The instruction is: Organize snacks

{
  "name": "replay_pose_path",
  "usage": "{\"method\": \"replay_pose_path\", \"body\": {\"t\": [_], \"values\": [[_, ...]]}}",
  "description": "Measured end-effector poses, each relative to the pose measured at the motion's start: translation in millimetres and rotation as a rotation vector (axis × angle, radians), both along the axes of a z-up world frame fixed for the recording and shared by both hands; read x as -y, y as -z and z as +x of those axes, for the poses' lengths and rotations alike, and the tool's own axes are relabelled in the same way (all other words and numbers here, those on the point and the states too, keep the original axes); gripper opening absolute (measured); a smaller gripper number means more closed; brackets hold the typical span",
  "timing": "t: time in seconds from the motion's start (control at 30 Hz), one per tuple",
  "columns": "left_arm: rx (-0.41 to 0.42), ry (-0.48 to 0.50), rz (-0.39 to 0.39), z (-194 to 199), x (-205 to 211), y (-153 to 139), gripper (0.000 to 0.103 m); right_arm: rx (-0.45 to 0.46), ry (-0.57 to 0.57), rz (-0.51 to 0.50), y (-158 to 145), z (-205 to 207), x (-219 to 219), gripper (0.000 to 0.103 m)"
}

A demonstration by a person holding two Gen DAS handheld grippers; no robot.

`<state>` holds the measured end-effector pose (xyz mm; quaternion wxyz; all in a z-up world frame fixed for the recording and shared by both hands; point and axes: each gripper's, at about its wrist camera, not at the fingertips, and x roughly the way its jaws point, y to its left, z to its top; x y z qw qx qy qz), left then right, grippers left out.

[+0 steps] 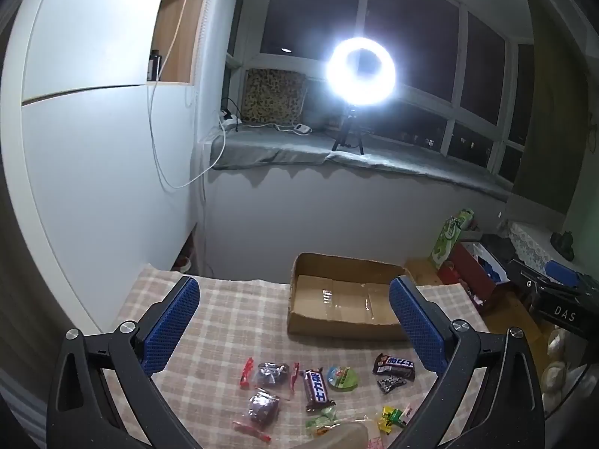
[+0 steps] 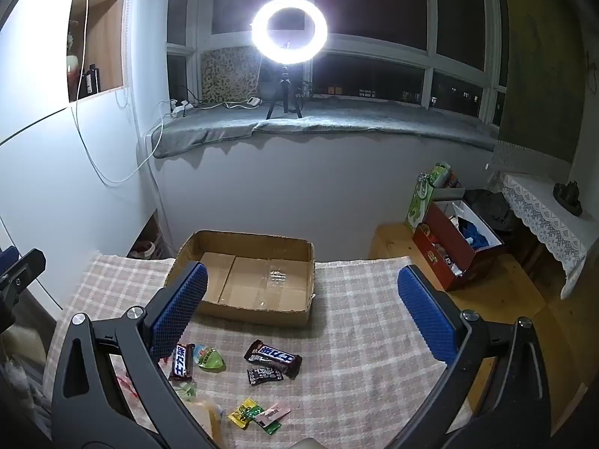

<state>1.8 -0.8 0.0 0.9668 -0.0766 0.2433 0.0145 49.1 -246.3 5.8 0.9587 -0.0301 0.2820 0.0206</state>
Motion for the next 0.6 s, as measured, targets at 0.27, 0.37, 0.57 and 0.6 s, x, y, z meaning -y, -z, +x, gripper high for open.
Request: {"method": "replay_pose_path", "body": {"t": [0.27,0.37,0.57,0.6], "values": [[0.008,-0.005,-0.002,-3.3,3.1,0.4,0.101,0.013,0.008,0.014,-2.1,-1.9,1.8,0.103],[0.007,-0.003,-0.016,-3.0,3.3,2.5,0.101,0.014,0.01,0.016,-6.8,-6.5,5.6,0.103],[0.003,0.007,-0.008,-1.6,5.6,1.4,0.101,0.002,0.004,0.005,-2.8,-1.6,2.2,0.103],[0.002,0.009,-0.008,-1.4,6.0,1.3,0.101,0.003,0.003,0.006,-2.8,-1.8,2.2,0.103]]}}
